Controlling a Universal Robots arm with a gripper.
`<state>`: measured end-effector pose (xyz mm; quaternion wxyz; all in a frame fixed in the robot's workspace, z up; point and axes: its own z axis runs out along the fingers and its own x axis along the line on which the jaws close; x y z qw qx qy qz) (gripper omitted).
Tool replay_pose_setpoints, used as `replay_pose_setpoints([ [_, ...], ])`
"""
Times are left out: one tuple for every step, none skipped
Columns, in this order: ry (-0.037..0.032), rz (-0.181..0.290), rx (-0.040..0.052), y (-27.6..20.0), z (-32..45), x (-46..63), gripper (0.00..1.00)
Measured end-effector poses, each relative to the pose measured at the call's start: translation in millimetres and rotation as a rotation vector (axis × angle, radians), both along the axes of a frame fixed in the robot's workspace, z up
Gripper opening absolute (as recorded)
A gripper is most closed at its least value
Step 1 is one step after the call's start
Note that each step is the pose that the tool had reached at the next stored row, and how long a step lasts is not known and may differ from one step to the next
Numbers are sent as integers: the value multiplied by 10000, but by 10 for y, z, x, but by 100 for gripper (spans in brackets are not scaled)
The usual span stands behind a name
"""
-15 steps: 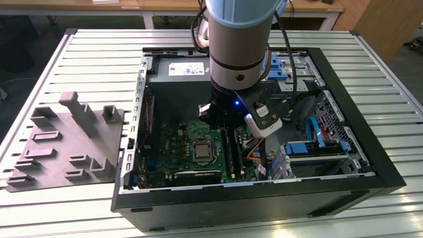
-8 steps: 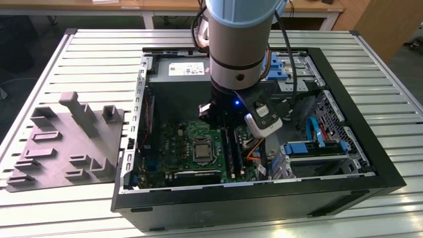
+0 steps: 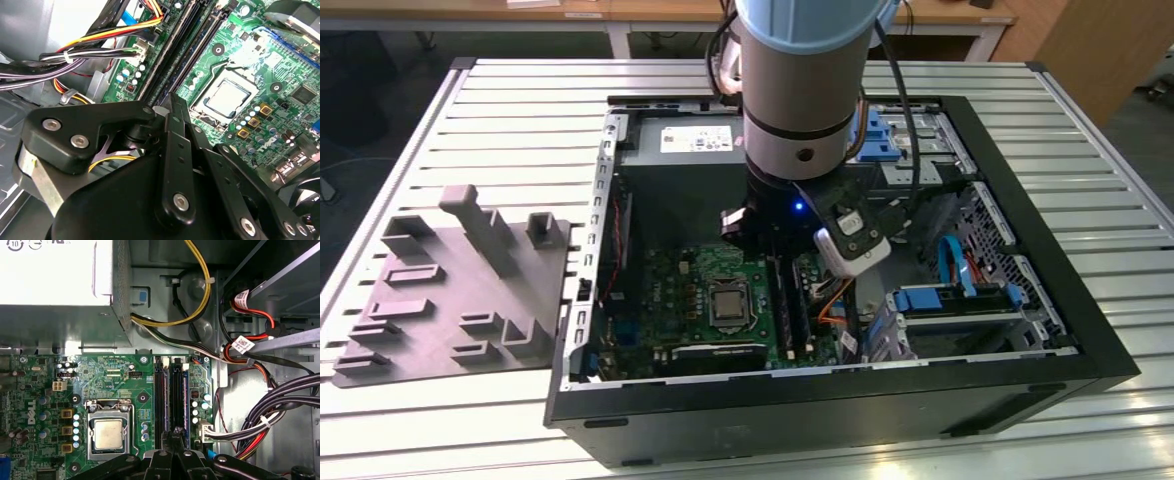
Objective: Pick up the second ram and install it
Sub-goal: 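Press down the second ram until it locks into place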
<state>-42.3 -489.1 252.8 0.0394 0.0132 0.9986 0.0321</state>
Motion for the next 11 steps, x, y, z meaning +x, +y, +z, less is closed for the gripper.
replay_pose_setpoints([
  [0,0,1,0,0,0,10],
  [1,0,3,0,0,0,10],
  [1,0,2,1,1,0,10],
  [1,1,1,9,1,1,10],
  [0,0,2,16,0,0,10],
  [0,0,3,25,0,0,10],
  [0,0,2,35,0,0,10],
  [0,0,2,49,0,0,10],
  [0,0,3,64,0,0,10],
  [0,0,4,81,-1,0,10],
  [0,0,3,98,-1,0,10],
])
